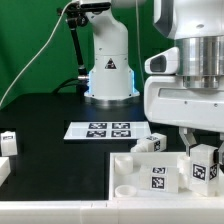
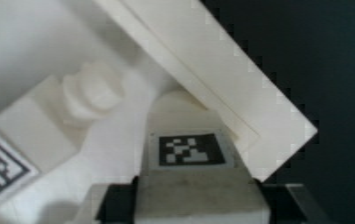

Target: Assemble one leg

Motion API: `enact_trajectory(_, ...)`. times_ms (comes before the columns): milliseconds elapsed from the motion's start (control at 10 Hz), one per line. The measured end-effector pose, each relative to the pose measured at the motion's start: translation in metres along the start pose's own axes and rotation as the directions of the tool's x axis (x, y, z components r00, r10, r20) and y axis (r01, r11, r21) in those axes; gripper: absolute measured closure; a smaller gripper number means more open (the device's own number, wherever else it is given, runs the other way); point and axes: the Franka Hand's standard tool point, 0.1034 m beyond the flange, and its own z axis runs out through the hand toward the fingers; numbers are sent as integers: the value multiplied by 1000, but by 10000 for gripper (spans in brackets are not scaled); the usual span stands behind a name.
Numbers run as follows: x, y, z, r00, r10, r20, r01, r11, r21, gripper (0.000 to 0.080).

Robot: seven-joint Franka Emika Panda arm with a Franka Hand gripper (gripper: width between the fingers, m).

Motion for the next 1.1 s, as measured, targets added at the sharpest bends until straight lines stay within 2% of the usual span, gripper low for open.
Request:
enact_trajectory(200,-1,0,-1,968,251,8,-251,968,15,512)
enact_trajectory(300,-1,0,-1,942,334,15,-335,942,13,512)
enact_trajectory(500,0,0,-1,919,394,24,-395,919,9,512)
enact_trajectory(700,-1,1,0,935,354,24,-354,935,5,511)
enact_trajectory(800,-2,1,-1,956,293,30,-293,956,-6,286)
enact_trajectory(900,-3,-1,-3,974,223,30,-223,975,-8,286)
enact_trajectory(1000,-4,-3,-3,993,117,25,-117,993,-6,180)
enact_trajectory(1100,-2,-3,-3,1000,-4,23,4,1000,1,180)
